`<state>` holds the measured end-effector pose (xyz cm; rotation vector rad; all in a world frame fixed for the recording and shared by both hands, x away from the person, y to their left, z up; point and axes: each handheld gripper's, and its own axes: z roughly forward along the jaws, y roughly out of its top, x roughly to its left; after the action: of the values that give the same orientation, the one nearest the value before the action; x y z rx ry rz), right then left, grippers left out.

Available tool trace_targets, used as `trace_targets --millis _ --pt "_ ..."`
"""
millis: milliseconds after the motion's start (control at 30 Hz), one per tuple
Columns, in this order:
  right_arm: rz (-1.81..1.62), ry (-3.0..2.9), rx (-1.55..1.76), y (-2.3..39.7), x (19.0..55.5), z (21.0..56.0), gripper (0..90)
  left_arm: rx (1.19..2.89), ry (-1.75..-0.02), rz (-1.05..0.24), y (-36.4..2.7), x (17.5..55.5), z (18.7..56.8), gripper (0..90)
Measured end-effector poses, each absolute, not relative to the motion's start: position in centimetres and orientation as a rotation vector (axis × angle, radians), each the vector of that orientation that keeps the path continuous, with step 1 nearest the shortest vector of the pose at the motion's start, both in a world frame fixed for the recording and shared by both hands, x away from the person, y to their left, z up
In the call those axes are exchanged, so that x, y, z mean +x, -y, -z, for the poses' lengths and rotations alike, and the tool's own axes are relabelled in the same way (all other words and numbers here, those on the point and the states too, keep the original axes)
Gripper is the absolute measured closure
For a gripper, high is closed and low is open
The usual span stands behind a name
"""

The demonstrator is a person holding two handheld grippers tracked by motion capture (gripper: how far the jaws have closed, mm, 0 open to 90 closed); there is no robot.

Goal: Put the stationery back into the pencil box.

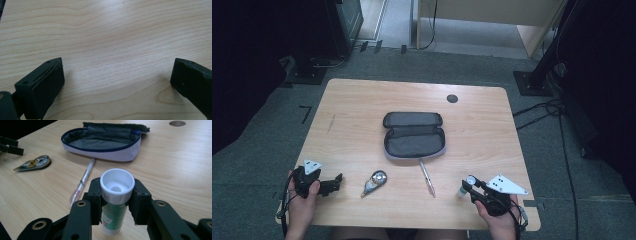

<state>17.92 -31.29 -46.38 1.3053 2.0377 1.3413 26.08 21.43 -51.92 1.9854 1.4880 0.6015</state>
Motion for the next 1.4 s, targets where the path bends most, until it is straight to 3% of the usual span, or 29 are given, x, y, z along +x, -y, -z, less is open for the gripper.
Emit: trace_targets --millis 1400 --pt "-1.435 -2.069 1.248 24.5 25.3 42.8 65.8 1.989 -1.484 -0.598 -21.4 26.1 51.9 0.0"
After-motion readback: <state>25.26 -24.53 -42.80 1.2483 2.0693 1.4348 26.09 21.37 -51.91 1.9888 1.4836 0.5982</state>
